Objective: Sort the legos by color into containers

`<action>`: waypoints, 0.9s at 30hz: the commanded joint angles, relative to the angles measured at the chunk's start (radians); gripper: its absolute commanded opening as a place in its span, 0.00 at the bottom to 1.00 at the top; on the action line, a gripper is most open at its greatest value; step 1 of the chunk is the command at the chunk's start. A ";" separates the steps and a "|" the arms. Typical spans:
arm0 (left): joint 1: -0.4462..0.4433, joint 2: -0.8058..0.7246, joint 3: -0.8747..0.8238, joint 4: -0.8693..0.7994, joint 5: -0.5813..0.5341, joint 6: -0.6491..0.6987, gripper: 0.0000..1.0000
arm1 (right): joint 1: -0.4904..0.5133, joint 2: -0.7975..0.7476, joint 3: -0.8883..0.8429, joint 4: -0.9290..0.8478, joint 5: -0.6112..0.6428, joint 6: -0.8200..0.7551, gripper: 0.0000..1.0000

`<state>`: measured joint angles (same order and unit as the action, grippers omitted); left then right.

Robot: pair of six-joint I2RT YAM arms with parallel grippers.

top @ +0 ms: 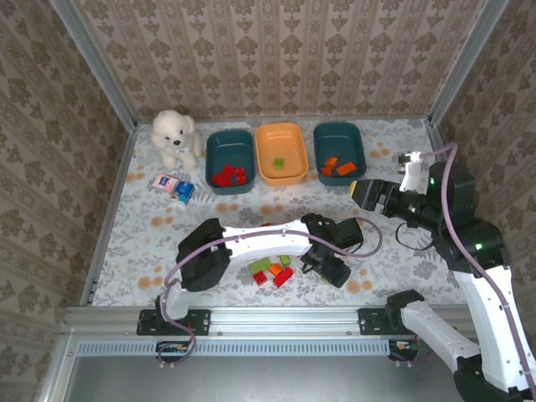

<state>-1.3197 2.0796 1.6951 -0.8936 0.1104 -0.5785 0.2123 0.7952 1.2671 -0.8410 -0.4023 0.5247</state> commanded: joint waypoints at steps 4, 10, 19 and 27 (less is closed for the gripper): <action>-0.013 0.117 0.147 -0.117 -0.049 -0.126 0.79 | 0.002 -0.030 0.026 0.024 -0.073 0.027 0.78; -0.038 0.204 0.224 -0.181 -0.066 -0.215 0.72 | 0.001 -0.009 0.047 0.038 -0.091 0.029 0.78; -0.042 0.250 0.243 -0.235 -0.091 -0.236 0.63 | 0.001 0.001 0.052 0.052 -0.097 0.023 0.78; -0.042 0.280 0.276 -0.234 -0.109 -0.203 0.48 | 0.001 -0.002 0.029 0.065 -0.101 0.031 0.78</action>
<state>-1.3552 2.3283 1.9293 -1.0920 0.0246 -0.7933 0.2123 0.8001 1.3056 -0.8097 -0.4797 0.5362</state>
